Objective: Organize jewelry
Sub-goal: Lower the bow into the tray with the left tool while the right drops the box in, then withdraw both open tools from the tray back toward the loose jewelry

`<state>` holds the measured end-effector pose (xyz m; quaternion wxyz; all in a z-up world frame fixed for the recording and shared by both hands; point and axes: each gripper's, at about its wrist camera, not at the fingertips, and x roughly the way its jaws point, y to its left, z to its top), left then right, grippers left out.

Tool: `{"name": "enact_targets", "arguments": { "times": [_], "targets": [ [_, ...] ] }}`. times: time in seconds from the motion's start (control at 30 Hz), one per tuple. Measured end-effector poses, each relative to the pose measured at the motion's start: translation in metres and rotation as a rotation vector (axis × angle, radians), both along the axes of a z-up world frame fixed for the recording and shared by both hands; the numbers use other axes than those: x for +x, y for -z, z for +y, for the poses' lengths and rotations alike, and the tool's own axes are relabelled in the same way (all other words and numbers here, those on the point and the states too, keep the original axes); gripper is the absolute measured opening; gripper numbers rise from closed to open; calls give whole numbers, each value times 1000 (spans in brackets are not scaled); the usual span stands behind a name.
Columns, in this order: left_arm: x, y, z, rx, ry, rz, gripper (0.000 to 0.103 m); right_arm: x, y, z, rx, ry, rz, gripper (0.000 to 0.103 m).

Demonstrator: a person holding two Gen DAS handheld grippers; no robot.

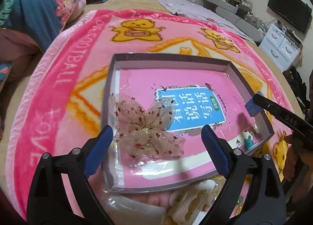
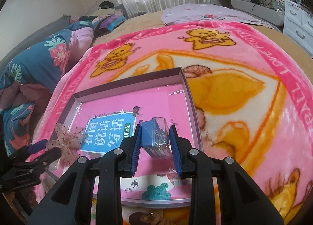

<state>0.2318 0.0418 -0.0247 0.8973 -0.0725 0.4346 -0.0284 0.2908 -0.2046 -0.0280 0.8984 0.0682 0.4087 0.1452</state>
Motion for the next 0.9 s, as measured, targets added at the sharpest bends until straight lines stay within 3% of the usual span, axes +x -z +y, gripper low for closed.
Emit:
{"name": "enact_targets", "arguments": {
  "times": [0.13,0.37,0.53,0.9],
  "targets": [
    [-8,-11,5,-2,-13,-27,92,0,2,0,0,-4,-3,30],
    [-19,-26,11,-3,-25,-57,93,-16,-12,-12,15,11,-63,59],
    [-30,-37,17,-8,-48,-87,93,-35,-30,-22,16,22,-128,73],
    [-64,-66,31,-56,-73,-153,94,-81,-69,-44,20,27,-221,80]
  ]
}}
